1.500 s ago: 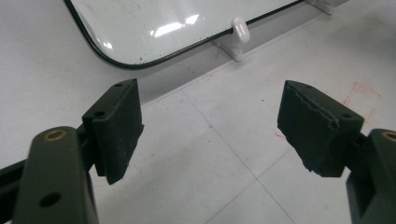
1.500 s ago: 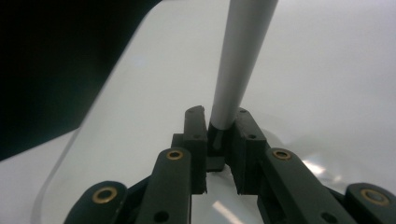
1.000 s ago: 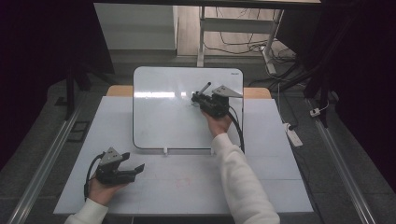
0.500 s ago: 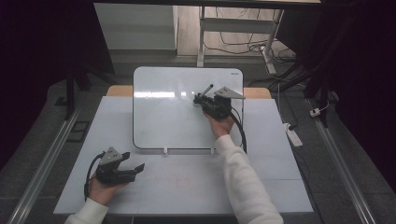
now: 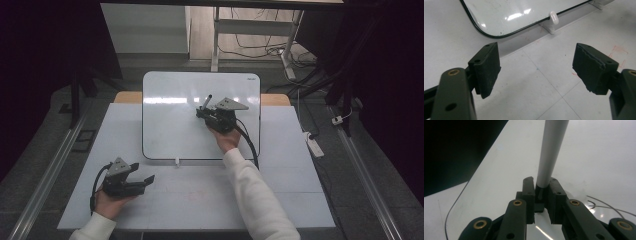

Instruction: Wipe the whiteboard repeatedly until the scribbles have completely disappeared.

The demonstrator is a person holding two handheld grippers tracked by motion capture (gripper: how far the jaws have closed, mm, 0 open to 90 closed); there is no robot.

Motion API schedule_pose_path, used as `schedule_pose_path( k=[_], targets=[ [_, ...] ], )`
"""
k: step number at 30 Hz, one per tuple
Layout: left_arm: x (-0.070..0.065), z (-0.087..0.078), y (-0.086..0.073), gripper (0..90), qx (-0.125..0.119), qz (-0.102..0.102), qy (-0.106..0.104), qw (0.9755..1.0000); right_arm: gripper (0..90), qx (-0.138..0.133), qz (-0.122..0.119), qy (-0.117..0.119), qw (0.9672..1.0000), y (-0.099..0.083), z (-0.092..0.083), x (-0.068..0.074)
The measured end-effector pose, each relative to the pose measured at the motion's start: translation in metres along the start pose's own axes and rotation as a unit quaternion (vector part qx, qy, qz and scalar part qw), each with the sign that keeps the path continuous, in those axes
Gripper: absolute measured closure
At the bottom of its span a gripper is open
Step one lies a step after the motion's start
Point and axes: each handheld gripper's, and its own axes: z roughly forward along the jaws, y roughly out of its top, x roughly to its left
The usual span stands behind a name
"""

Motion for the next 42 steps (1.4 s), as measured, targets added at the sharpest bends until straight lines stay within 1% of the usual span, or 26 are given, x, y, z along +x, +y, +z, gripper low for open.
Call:
schedule_pose_path(
  k=[1, 3, 6, 8, 9, 10, 12, 14, 16, 18, 21, 23, 25, 26, 28, 30, 32, 33, 34, 35, 36, 37, 39, 40, 42],
  targets=[
    [0.0, -0.001, 0.0, 23.6, -0.001, 0.0, 0.0, 1.0, 78.2, -0.007, 0.01, -0.003, 0.9999, 0.001, -0.001, -0.004],
    [0.0, -0.001, 0.0, 23.6, -0.001, 0.0, 0.0, 1.0, 78.2, -0.021, 0.021, -0.021, 0.9993, 0.004, -0.007, -0.013],
    [0.0, 0.0, 0.0, 23.6, -0.001, -0.001, 0.001, 1.0, 78.2, -0.041, 0.035, -0.043, 0.9976, 0.009, -0.016, -0.028],
    [0.0, 0.0, 0.0, 23.6, 0.0, 0.0, 0.001, 1.0, 78.2, -0.05, 0.046, -0.05, 0.9964, 0.01, -0.022, -0.036],
    [0.0, 0.0, 0.0, 23.6, 0.0, 0.0, 0.001, 1.0, 78.2, -0.053, 0.052, -0.049, 0.996, 0.009, -0.024, -0.038],
    [0.0, 0.0, 0.0, 23.6, -0.001, 0.0, 0.001, 1.0, 78.2, -0.054, 0.053, -0.048, 0.996, 0.008, -0.025, -0.038],
    [0.0, 0.0, 0.0, 23.6, 0.0, -0.001, 0.002, 1.0, 78.2, -0.046, 0.046, -0.042, 0.997, 0.006, -0.024, -0.033],
    [0.0, 0.0, 0.0, 23.6, 0.0, 0.0, 0.002, 1.0, 78.2, -0.03, 0.03, -0.029, 0.9987, 0.004, -0.021, -0.027],
    [0.0, 0.0, 0.0, 23.6, 0.0, 0.001, 0.002, 1.0, 78.1, -0.02, 0.013, -0.026, 0.9994, 0.004, -0.021, -0.024],
    [0.0, -0.001, 0.0, 23.6, -0.002, -0.001, 0.002, 1.0, 78.2, -0.023, 0.016, -0.031, 0.9991, 0.005, -0.024, -0.029],
    [0.0, -0.001, 0.0, 23.6, -0.003, 0.0, 0.003, 1.0, 78.1, -0.042, 0.029, -0.054, 0.9972, 0.007, -0.034, -0.041],
    [0.0, -0.001, 0.0, 23.6, -0.003, -0.001, 0.003, 1.0, 78.2, -0.049, 0.037, -0.06, 0.9963, 0.006, -0.039, -0.046],
    [0.0, 0.0, 0.0, 23.6, -0.003, -0.001, 0.002, 1.0, 78.2, -0.051, 0.041, -0.058, 0.9962, 0.003, -0.041, -0.046],
    [0.0, 0.0, 0.0, 23.6, -0.003, -0.001, 0.002, 1.0, 78.1, -0.047, 0.041, -0.056, 0.9965, 0.002, -0.042, -0.044],
    [0.0, 0.0, 0.0, 23.6, -0.003, -0.001, 0.003, 1.0, 78.2, -0.033, 0.032, -0.044, 0.998, -0.002, -0.04, -0.038],
    [0.0, -0.001, 0.0, 23.6, -0.004, -0.001, 0.003, 1.0, 78.2, -0.024, 0.024, -0.038, 0.9987, -0.005, -0.04, -0.035],
    [-0.001, -0.001, 0.0, 23.6, -0.004, -0.001, 0.004, 1.0, 78.2, -0.022, 0.021, -0.039, 0.9988, -0.004, -0.043, -0.038],
    [-0.001, -0.001, 0.0, 23.6, -0.004, 0.0, 0.004, 1.0, 78.2, -0.028, 0.022, -0.05, 0.9981, -0.002, -0.046, -0.041],
    [-0.001, -0.001, 0.0, 23.6, -0.003, 0.0, 0.004, 1.0, 78.2, -0.034, 0.027, -0.06, 0.9972, -0.001, -0.049, -0.045],
    [-0.001, -0.001, 0.0, 23.6, -0.004, 0.0, 0.004, 1.0, 78.2, -0.043, 0.039, -0.065, 0.9962, 0.0, -0.052, -0.051],
    [-0.001, -0.001, 0.0, 23.6, -0.004, 0.0, 0.003, 1.0, 78.2, -0.051, 0.051, -0.068, 0.9951, 0.0, -0.055, -0.055],
    [0.0, -0.001, 0.0, 23.6, -0.004, -0.001, 0.003, 1.0, 78.2, -0.053, 0.055, -0.067, 0.9948, -0.001, -0.056, -0.057],
    [0.0, 0.0, 0.0, 23.6, -0.004, -0.002, 0.003, 1.0, 78.2, -0.05, 0.05, -0.068, 0.9952, -0.003, -0.056, -0.054],
    [0.0, 0.0, 0.0, 23.7, -0.004, -0.002, 0.004, 1.0, 78.2, -0.044, 0.048, -0.059, 0.9961, -0.004, -0.055, -0.05],
    [0.0, 0.0, 0.001, 23.7, -0.005, -0.001, 0.005, 1.0, 78.2, -0.03, 0.033, -0.047, 0.9979, -0.007, -0.052, -0.043]
  ],
)
